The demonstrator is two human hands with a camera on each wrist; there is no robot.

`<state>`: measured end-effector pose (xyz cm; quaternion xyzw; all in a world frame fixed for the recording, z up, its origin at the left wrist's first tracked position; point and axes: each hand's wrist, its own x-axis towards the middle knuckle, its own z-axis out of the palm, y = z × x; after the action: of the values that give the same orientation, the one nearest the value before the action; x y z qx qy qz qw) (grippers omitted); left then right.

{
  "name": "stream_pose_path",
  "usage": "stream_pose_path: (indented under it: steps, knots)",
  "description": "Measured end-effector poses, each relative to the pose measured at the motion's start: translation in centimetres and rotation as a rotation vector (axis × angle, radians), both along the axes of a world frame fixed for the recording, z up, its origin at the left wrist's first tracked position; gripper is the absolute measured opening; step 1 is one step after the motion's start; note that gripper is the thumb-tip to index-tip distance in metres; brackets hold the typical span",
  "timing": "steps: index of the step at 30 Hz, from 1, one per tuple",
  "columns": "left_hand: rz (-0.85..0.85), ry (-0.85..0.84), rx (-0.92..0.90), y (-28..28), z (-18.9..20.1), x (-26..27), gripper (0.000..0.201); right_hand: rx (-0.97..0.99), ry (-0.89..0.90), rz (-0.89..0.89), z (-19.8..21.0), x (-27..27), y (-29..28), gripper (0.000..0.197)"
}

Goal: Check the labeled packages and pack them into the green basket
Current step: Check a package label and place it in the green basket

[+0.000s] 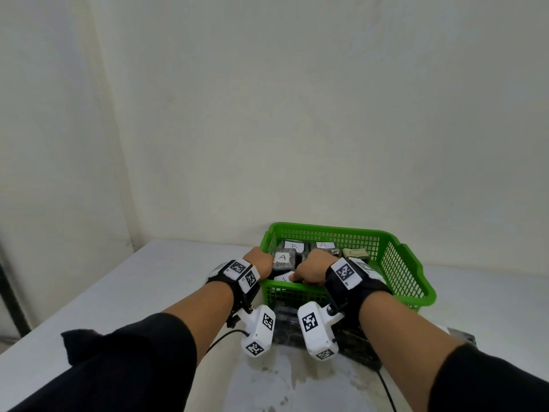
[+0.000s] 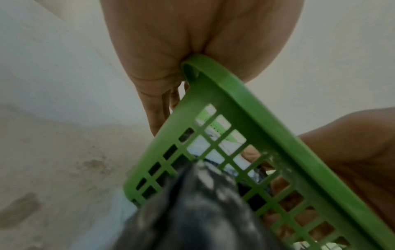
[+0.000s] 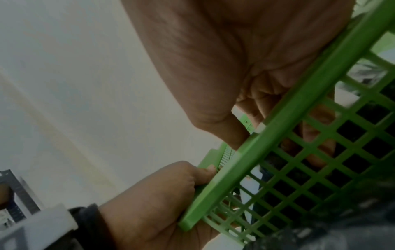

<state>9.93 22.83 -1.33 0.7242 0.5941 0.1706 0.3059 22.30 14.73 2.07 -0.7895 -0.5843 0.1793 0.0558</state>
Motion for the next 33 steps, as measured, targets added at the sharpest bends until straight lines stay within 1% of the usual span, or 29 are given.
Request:
stream_pose_path:
  steps: [1,2,4,5,7,11,15,18,20,24,25,27,29,31,33]
  knots:
    - [-0.009,-0.012,-0.001,0.0,0.0,-0.1,0.025,0.011,0.011,-0.026,-0.3,0.3,0.2,0.047]
    - [-0.021,-0.009,0.003,-0.1,0.0,-0.1,0.024,0.024,0.016,-0.045,-0.5,0.4,0.2,0.045]
    - [-0.009,-0.003,0.007,-0.4,0.0,-0.1,0.030,0.051,0.023,-0.072,-0.8,0.5,0.2,0.039]
    - [0.001,-0.025,0.005,-0.3,-0.2,-0.1,0.032,0.054,0.007,-0.074,-0.8,0.4,0.2,0.038]
    - [0.016,-0.055,0.005,-0.1,-0.4,-0.1,0.036,0.051,-0.022,-0.085,-1.0,0.3,0.2,0.043]
    - [0.038,-0.070,0.012,0.3,-0.7,0.0,0.035,0.046,0.007,-0.101,-1.0,0.1,0.4,0.031]
    - [0.030,-0.084,-0.011,0.3,-0.7,0.0,0.035,0.025,0.088,-0.112,-0.7,0.2,0.1,0.045]
    - [0.034,-0.093,-0.005,0.3,-0.7,-0.1,0.036,0.023,0.147,-0.104,-0.5,0.5,0.2,0.047]
    - [0.019,-0.085,-0.018,0.3,-0.7,-0.1,0.037,-0.015,0.105,-0.084,-0.3,0.5,-0.1,0.040]
    - [-0.047,-0.040,0.005,1.0,-1.0,-0.2,0.038,0.017,0.109,-0.100,-0.2,0.6,0.0,0.032]
    - [-0.053,-0.030,0.013,1.0,-1.0,-0.3,0.039,0.030,0.120,-0.101,-0.5,0.7,0.1,0.032]
    - [-0.074,0.002,0.025,1.1,-1.0,-0.3,0.041,0.023,0.099,-0.108,-0.8,0.7,0.4,0.046]
    - [-0.082,0.028,0.027,0.9,-0.9,-0.3,0.042,0.040,0.059,-0.123,-1.2,0.7,0.8,0.048]
    - [-0.090,0.034,0.035,0.9,-0.9,-0.4,0.043,0.042,0.033,-0.111,-1.6,0.5,1.1,0.041]
    - [-0.090,0.033,0.032,0.8,-1.0,-0.4,0.042,0.062,0.012,-0.110,-2.4,0.8,1.7,0.027]
